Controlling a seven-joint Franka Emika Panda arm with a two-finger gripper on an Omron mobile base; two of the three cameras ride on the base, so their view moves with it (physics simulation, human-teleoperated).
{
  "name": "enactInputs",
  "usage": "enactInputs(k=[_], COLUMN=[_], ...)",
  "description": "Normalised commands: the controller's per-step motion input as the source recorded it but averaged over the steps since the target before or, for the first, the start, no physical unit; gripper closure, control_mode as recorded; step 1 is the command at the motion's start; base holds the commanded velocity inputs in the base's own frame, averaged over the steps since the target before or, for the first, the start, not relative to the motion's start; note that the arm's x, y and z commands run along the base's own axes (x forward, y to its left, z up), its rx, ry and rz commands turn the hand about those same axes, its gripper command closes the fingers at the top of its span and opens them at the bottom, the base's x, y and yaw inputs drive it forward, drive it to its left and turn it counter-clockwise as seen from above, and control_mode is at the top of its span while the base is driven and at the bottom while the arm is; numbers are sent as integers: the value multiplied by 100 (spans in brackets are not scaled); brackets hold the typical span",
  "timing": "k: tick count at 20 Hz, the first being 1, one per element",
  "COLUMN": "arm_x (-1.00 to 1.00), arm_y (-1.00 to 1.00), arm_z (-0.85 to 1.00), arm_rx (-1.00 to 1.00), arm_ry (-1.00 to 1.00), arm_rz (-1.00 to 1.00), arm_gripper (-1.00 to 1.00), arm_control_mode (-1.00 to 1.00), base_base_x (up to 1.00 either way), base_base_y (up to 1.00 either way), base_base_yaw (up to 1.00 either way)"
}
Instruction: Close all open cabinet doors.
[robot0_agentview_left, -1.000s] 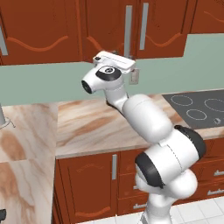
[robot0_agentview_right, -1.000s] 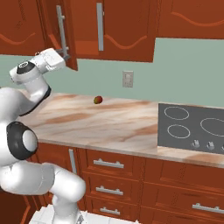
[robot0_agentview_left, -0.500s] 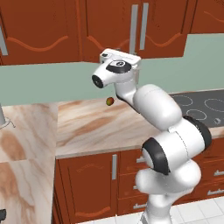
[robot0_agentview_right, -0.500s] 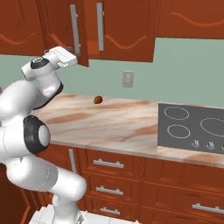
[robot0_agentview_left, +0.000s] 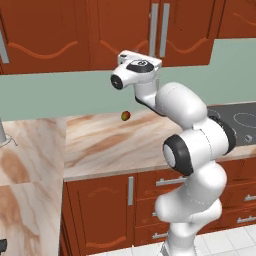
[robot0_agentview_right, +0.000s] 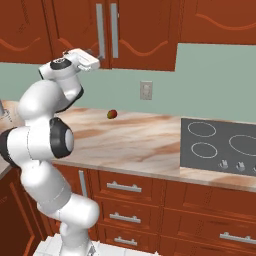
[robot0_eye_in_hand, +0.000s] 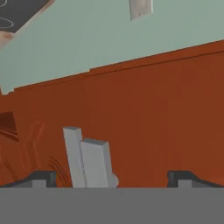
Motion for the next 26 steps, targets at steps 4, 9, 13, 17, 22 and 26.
enactInputs(k=[4,9,13,17,22,26], arm_x=[73,65,38,-16,-58,-63], arm_y=[-32,-31,-28,-15,-1,0], arm_z=[2,2,6,27,21,26], arm_rx=[7,6,4,0,0,0], arm_ry=[3,0,0,-5,-12,-17], arm_rz=[0,0,0,0,0,0], arm_gripper=[-100,-100,-100,-100,-100,-100], arm_control_mode=[-100,-100,-100,-100,-100,-100], base_base_x=[0,0,0,0,0,0], base_base_y=[0,0,0,0,0,0], base_base_yaw=[0,0,0,0,0,0])
